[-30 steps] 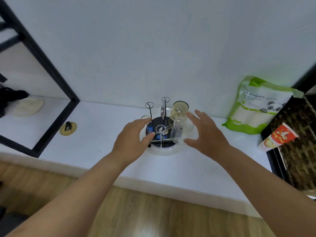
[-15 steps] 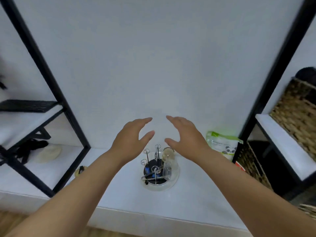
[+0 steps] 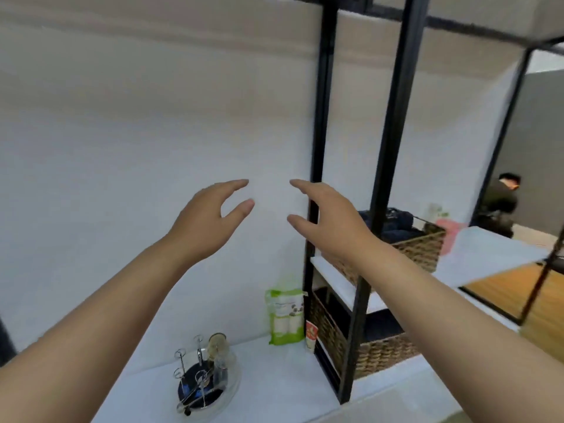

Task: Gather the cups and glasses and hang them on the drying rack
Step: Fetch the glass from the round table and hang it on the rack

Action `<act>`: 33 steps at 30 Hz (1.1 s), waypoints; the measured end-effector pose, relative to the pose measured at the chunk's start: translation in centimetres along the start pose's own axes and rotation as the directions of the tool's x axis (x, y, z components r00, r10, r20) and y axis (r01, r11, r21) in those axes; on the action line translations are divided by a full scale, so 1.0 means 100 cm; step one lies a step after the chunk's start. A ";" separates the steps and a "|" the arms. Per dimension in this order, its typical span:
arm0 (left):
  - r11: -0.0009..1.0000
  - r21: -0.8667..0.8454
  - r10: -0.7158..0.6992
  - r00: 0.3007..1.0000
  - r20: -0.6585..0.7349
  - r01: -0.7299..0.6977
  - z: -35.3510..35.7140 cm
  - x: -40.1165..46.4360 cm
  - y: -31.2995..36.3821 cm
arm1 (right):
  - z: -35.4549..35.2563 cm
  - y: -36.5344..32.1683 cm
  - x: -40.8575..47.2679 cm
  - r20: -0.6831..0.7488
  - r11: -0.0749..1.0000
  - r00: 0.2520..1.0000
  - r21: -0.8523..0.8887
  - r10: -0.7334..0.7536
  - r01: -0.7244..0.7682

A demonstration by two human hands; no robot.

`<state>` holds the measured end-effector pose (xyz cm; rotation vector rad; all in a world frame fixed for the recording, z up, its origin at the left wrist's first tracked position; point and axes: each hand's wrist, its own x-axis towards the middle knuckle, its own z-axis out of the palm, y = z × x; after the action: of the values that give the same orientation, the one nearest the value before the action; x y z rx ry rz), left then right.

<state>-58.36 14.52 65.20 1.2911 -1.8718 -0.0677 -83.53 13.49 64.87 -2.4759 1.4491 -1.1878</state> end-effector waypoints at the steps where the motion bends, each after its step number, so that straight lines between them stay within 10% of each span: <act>1: 0.999 -0.023 0.037 0.999 0.006 -0.037 -0.003 0.005 0.018 | -0.019 -0.003 -0.010 -0.021 1.000 1.000 -0.018 0.017 -0.017; 15: 0.807 -0.424 0.520 0.835 0.180 -0.411 0.117 -0.010 0.295 | -0.261 0.033 -0.214 -0.405 0.860 0.858 -0.259 0.317 -0.440; 33: 0.403 -0.806 0.816 0.569 0.101 -0.434 0.307 -0.045 0.659 | -0.523 0.096 -0.443 -0.728 0.531 0.559 -0.314 0.397 -0.787</act>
<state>-127.12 36.87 73.80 -0.1228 -2.3065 -0.7010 -135.39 58.80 71.90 -1.4161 3.0012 -1.4898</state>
